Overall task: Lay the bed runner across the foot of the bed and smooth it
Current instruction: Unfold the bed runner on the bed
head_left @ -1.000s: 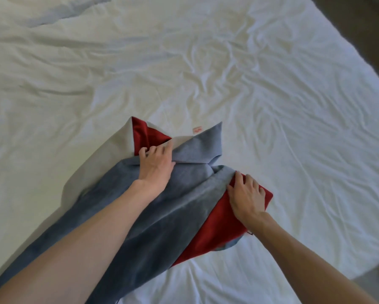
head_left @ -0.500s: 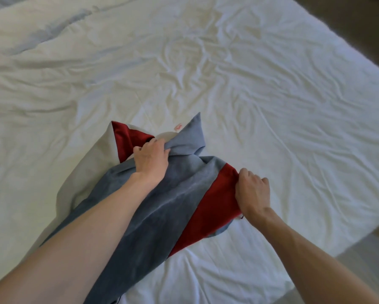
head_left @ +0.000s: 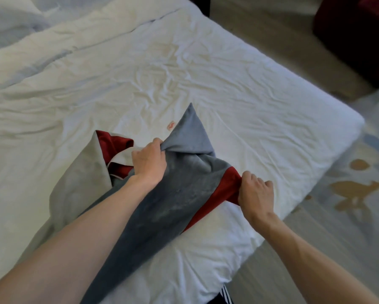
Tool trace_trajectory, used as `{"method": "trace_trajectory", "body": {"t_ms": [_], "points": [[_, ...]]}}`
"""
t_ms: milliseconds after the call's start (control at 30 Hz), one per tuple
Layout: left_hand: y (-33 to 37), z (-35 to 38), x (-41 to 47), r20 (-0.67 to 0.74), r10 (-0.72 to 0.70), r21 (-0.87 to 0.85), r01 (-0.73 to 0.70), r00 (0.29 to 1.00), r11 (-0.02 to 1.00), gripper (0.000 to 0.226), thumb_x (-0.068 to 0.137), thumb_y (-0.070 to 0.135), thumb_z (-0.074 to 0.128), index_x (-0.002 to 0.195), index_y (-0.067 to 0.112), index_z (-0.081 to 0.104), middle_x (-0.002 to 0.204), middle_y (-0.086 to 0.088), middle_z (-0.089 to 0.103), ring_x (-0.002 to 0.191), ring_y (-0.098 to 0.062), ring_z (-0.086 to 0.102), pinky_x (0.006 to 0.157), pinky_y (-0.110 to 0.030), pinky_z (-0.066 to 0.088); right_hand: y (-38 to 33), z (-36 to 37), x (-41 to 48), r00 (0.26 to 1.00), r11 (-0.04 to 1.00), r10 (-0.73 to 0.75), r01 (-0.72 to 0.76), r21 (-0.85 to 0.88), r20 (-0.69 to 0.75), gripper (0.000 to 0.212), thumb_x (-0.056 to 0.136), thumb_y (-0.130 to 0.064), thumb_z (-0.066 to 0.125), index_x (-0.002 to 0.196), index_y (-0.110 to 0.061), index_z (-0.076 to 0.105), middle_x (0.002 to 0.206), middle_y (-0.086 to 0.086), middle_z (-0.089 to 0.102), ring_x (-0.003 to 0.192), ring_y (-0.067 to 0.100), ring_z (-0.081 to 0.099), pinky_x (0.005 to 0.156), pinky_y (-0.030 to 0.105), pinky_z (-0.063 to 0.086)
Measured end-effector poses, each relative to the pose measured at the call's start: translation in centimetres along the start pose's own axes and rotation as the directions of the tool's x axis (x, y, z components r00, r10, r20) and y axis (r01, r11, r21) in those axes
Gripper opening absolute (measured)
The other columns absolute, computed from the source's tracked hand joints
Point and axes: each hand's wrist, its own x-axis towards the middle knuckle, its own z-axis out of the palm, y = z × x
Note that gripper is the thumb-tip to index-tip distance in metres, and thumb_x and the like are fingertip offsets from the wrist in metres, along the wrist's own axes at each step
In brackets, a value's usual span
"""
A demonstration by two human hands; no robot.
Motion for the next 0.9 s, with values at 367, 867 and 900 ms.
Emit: {"method": "trace_trajectory", "body": {"t_ms": [367, 867, 900], "points": [[4.7, 3.1, -1.5, 0.072, 0.047, 0.076, -0.052, 0.996, 0.996, 0.017, 0.097, 0.02, 0.04, 0.107, 0.013, 0.052, 0.094, -0.008, 0.067, 0.084, -0.032, 0.061, 0.074, -0.039, 0.036, 3.8, 3.5, -4.2, 0.989, 0.997, -0.01, 0.021, -0.073, 0.149, 0.013, 0.087, -0.02, 0.055, 0.087, -0.021, 0.042, 0.082, -0.004, 0.054, 0.077, 0.019, 0.051, 0.079, 0.034, 0.037], [10.2, 11.0, 2.5, 0.284, -0.045, 0.264, -0.033, 0.958, 0.964, 0.058, 0.097, 0.037, 0.041, 0.147, 0.02, 0.018, 0.155, -0.016, 0.009, 0.141, -0.032, 0.014, 0.109, -0.052, 0.02, 9.9, 8.1, 0.5, 0.908, 0.92, -0.285, 0.168, 0.353, 0.309, 0.013, 0.094, -0.023, 0.041, 0.083, -0.017, 0.047, 0.088, 0.005, 0.05, 0.078, 0.029, 0.05, 0.066, 0.036, 0.038], [10.5, 11.4, 2.8, 0.281, -0.015, 0.282, -0.068, 0.96, 0.957, 0.057, 0.097, 0.037, 0.04, 0.147, 0.021, 0.019, 0.155, -0.017, 0.008, 0.142, -0.032, 0.008, 0.11, -0.051, 0.018, 10.2, 8.5, 0.9, 0.903, 0.917, -0.263, 0.124, 0.38, 0.341, 0.009, 0.092, -0.018, 0.04, 0.086, -0.015, 0.046, 0.09, 0.006, 0.05, 0.079, 0.029, 0.052, 0.066, 0.036, 0.039]]}}
